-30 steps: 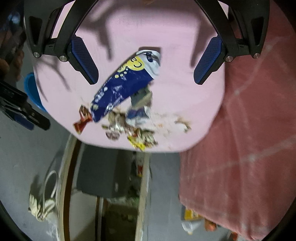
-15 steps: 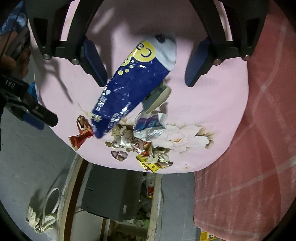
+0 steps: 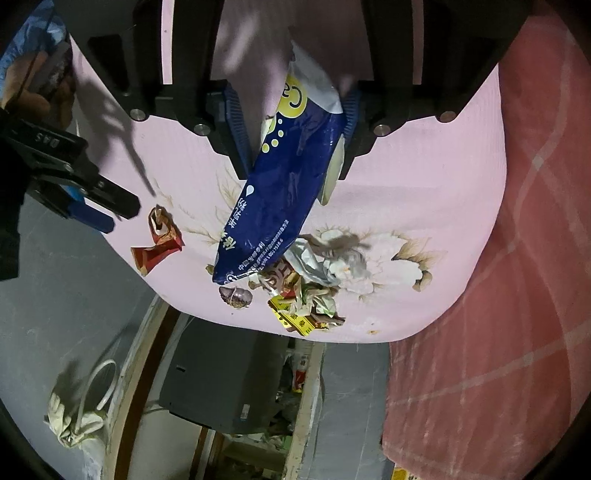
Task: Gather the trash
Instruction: 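Grasp the blue wrapper with the left tool while the right tool grasps the red wrapper, then lift both wrappers and carry them toward the blue basin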
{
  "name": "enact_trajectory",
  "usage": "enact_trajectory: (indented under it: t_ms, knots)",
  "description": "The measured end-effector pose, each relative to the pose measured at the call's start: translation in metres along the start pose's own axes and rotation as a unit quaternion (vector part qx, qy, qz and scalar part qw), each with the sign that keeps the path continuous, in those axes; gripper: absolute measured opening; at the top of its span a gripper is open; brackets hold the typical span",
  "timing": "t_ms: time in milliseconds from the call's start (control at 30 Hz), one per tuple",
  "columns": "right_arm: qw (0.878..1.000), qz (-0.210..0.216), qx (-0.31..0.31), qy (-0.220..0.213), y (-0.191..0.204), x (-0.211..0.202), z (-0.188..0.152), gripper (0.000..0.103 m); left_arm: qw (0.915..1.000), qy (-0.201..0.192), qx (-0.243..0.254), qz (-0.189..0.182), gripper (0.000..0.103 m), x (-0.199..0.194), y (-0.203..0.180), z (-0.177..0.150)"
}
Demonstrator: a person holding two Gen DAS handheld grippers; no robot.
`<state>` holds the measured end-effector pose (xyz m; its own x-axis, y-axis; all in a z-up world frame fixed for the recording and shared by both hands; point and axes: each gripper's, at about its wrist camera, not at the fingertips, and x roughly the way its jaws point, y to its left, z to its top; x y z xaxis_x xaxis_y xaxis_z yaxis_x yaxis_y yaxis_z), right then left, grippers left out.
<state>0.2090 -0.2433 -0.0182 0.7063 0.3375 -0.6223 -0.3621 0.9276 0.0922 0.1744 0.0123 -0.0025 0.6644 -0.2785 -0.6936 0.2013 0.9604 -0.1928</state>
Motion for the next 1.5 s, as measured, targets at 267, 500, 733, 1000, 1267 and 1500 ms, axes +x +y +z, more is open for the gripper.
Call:
enact_trajectory:
  t_ms: [267, 500, 733, 1000, 1267, 1500]
  knots:
    - [0.999, 0.035, -0.020, 0.027, 0.006, 0.025, 0.018, 0.070, 0.9997, -0.002, -0.017, -0.018, 0.026, -0.007, 0.002, -0.005]
    - [0.996, 0.054, -0.045, 0.051, 0.014, 0.044, 0.021, 0.053, 0.9982, -0.002, -0.043, -0.042, 0.011, -0.010, 0.009, -0.008]
    - [0.996, 0.065, -0.045, 0.038, 0.013, 0.038, 0.016, 0.049, 0.9983, -0.016, -0.026, -0.050, 0.008, -0.018, 0.000, -0.013]
    - [0.997, 0.070, -0.030, -0.001, 0.006, 0.011, 0.006, 0.049, 0.9970, -0.053, -0.005, -0.057, 0.008, -0.033, -0.014, -0.019]
    - [0.997, 0.067, -0.027, 0.011, 0.005, 0.009, 0.001, 0.049, 0.9986, -0.022, -0.014, -0.046, 0.008, -0.022, -0.014, -0.020]
    - [0.997, 0.062, -0.032, 0.020, 0.006, 0.006, -0.010, 0.050, 0.9988, -0.022, -0.028, -0.034, 0.035, -0.023, -0.007, -0.023]
